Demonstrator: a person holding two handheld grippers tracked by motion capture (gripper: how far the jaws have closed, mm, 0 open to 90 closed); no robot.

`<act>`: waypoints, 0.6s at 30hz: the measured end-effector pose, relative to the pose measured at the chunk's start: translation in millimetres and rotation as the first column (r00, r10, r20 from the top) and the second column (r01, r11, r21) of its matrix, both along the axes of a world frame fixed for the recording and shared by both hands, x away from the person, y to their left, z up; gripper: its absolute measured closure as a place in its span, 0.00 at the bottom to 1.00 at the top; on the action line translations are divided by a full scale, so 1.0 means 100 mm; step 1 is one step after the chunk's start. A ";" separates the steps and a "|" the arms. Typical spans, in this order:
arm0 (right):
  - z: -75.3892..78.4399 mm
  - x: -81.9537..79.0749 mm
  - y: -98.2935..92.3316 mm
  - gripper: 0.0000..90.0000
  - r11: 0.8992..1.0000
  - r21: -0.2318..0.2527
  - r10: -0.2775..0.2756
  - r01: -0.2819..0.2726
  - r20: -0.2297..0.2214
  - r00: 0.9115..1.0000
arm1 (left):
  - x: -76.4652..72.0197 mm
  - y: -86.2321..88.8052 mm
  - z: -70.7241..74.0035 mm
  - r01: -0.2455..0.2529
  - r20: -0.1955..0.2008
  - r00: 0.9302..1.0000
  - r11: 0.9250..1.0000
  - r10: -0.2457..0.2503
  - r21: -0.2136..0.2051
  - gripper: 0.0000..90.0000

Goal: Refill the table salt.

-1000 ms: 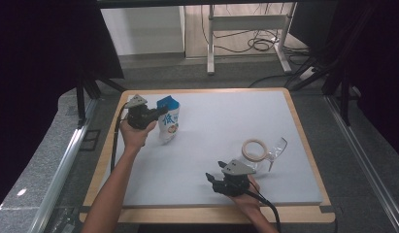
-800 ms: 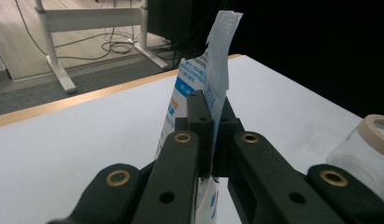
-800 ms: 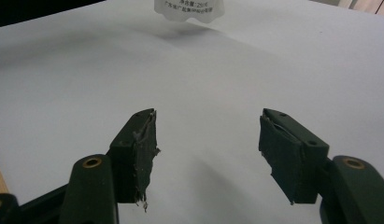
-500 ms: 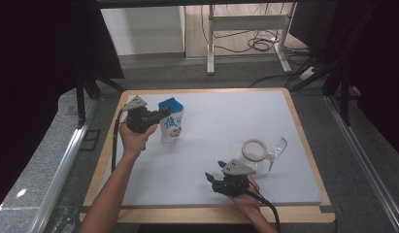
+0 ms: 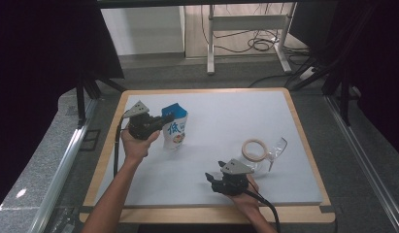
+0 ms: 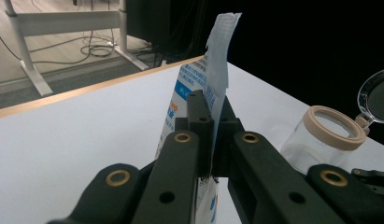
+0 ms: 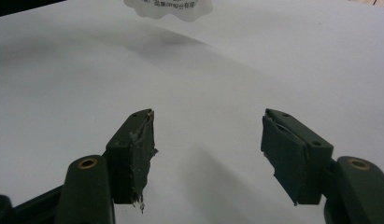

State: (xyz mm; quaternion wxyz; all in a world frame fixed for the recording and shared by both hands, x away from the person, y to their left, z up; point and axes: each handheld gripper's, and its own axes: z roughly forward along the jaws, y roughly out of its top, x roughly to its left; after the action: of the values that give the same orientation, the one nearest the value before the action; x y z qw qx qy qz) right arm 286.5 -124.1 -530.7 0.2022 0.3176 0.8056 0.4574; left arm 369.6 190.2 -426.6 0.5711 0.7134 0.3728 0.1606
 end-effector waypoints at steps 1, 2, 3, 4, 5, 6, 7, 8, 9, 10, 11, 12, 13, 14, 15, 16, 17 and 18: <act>0.00 0.00 0.00 0.39 1.000 -0.003 -0.002 0.002 0.000 1.000 | -0.01 -0.01 0.00 0.000 0.000 1.000 1.000 0.000 -0.005 1.00; 0.00 0.01 0.00 0.39 1.000 0.000 -0.001 0.001 0.000 1.000 | -0.02 -0.01 -0.01 0.001 0.000 1.000 1.000 -0.001 -0.009 1.00; 0.00 0.01 0.00 0.39 1.000 0.000 -0.003 0.003 0.001 1.000 | -0.02 -0.02 -0.01 0.003 -0.001 1.000 1.000 -0.003 -0.010 1.00; 0.00 0.01 0.00 0.39 1.000 0.000 -0.004 0.004 0.001 1.000 | -0.03 -0.03 -0.01 0.008 -0.003 1.000 1.000 -0.008 -0.013 1.00; 0.00 0.01 0.00 0.39 1.000 0.001 -0.004 0.004 0.001 1.000 | -0.04 -0.03 -0.01 0.009 -0.002 1.000 1.000 -0.009 -0.011 1.00; 0.00 0.01 0.01 0.39 1.000 0.001 -0.005 0.005 0.001 1.000 | -0.04 -0.04 0.00 0.011 -0.001 1.000 1.000 -0.011 -0.009 1.00; 0.00 0.01 0.01 0.39 1.000 0.000 -0.005 0.005 0.001 1.000 | -0.05 -0.05 0.00 0.014 -0.003 1.000 1.000 -0.014 -0.011 1.00; 0.00 0.01 0.01 0.39 1.000 0.002 -0.005 0.005 0.000 1.000 | -0.06 -0.05 0.00 0.016 -0.003 1.000 1.000 -0.016 -0.010 1.00; 0.00 0.01 0.02 0.39 1.000 0.002 -0.004 0.004 -0.001 1.000 | -0.06 -0.06 0.00 0.019 -0.003 1.000 1.000 -0.019 -0.008 1.00; 0.00 0.01 0.02 0.39 1.000 -0.001 -0.005 0.005 0.000 1.000 | -0.07 -0.07 0.00 0.021 -0.003 1.000 1.000 -0.021 -0.008 1.00; 0.00 0.01 0.02 0.39 1.000 -0.005 -0.006 0.006 0.002 1.000 | -0.08 -0.07 0.00 0.021 -0.003 1.000 1.000 -0.021 -0.011 1.00; 0.00 0.01 0.02 0.39 1.000 -0.008 -0.006 0.006 0.001 1.000 | -0.09 -0.08 0.00 0.024 -0.002 1.000 1.000 -0.024 -0.014 1.00; 0.00 0.02 0.03 0.39 1.000 -0.008 -0.005 0.005 0.002 1.000 | -0.10 -0.09 0.00 0.028 0.001 1.000 1.000 -0.028 -0.012 1.00; -0.01 0.02 0.03 0.39 1.000 -0.007 -0.006 0.006 0.002 1.000 | -0.11 -0.10 0.00 0.029 0.002 1.000 0.999 -0.029 -0.013 1.00; -0.01 0.02 0.03 0.39 1.000 -0.007 -0.007 0.007 0.002 1.000 | -0.11 -0.11 0.01 0.032 0.001 0.999 0.999 -0.032 -0.014 1.00; -0.01 0.02 0.03 0.39 1.000 -0.012 -0.008 0.008 0.002 1.000 | -0.11 -0.11 0.01 0.035 0.000 0.999 0.999 -0.035 -0.014 1.00; -0.01 0.03 0.03 0.39 1.000 -0.009 -0.007 0.007 0.003 1.000 | -0.12 -0.13 0.01 0.037 0.000 0.999 0.999 -0.037 -0.013 1.00; -0.01 0.03 0.03 0.39 1.000 -0.011 -0.008 0.008 0.005 1.000 | -0.12 -0.14 0.01 0.044 -0.002 0.999 0.999 -0.044 -0.013 1.00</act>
State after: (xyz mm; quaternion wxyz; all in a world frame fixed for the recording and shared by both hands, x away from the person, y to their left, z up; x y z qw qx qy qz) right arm 289.5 -121.1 -531.8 0.2076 0.3186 0.8064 0.4529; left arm 357.5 176.7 -425.9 0.5789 0.7178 0.3588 0.1449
